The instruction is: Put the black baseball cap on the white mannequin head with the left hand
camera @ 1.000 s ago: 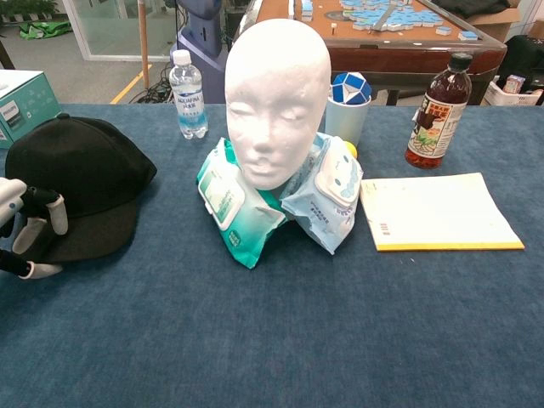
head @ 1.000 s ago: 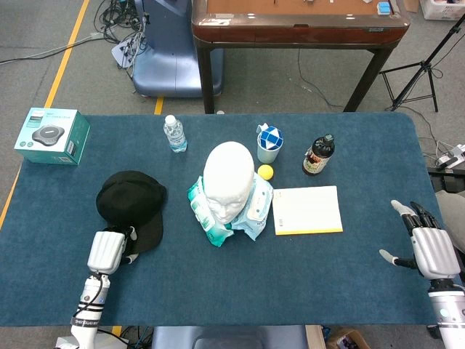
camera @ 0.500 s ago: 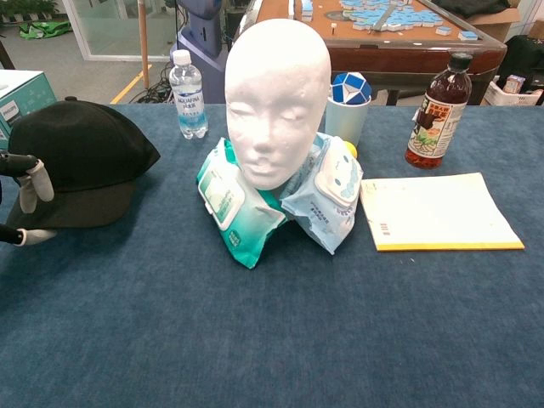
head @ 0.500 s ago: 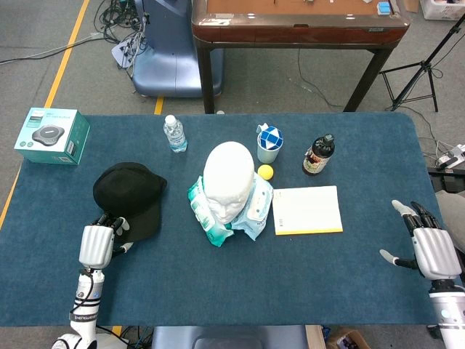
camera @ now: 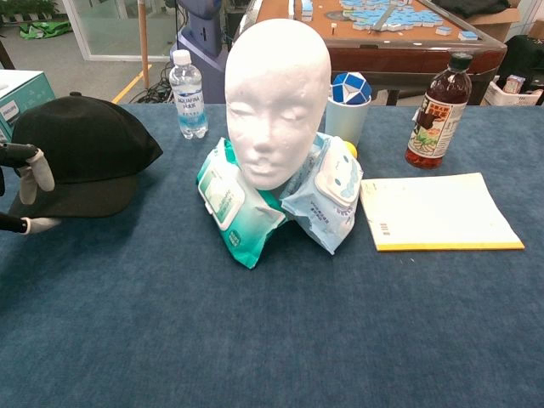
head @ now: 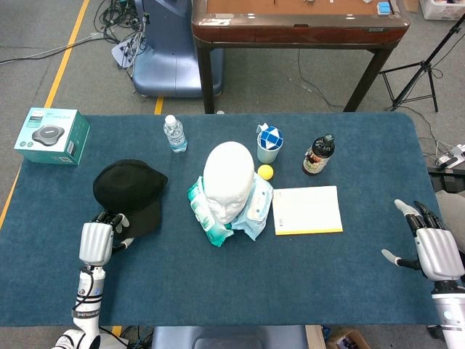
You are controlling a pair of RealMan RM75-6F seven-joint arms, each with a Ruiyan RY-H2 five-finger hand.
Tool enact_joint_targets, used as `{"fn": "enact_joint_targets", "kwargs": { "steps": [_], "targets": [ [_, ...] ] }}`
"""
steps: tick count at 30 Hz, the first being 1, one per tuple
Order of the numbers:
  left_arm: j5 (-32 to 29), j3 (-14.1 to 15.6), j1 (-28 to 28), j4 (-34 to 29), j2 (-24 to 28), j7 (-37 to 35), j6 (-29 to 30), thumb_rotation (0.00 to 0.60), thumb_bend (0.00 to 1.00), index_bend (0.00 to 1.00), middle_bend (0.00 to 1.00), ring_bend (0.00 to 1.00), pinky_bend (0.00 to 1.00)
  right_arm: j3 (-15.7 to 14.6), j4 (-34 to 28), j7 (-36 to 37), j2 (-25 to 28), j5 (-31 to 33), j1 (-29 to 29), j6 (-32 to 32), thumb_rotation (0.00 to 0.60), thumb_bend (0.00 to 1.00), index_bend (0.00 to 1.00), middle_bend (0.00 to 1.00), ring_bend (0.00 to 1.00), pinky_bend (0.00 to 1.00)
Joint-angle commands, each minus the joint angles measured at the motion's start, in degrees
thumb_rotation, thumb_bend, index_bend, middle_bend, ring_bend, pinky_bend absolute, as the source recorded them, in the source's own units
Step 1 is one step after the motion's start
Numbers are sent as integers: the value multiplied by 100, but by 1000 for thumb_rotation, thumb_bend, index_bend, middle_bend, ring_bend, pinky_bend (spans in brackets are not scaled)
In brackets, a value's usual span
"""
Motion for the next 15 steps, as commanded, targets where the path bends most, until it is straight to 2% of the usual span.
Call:
{"fn": "enact_joint_targets", "kwargs": {
  "steps": [1,15],
  "targets": [
    [-18,-17,0,6,-8,-37,33,600,137,568,703,424,572,-2,0,5,2,-7,-4,7,600,0,89,206,81,136],
    [-84,-39,7,-9,20,-212,99,600,292,558,711,428,572,-2,5,23,5,-26,-12,20,600,0,89,206,81,137]
  ]
}}
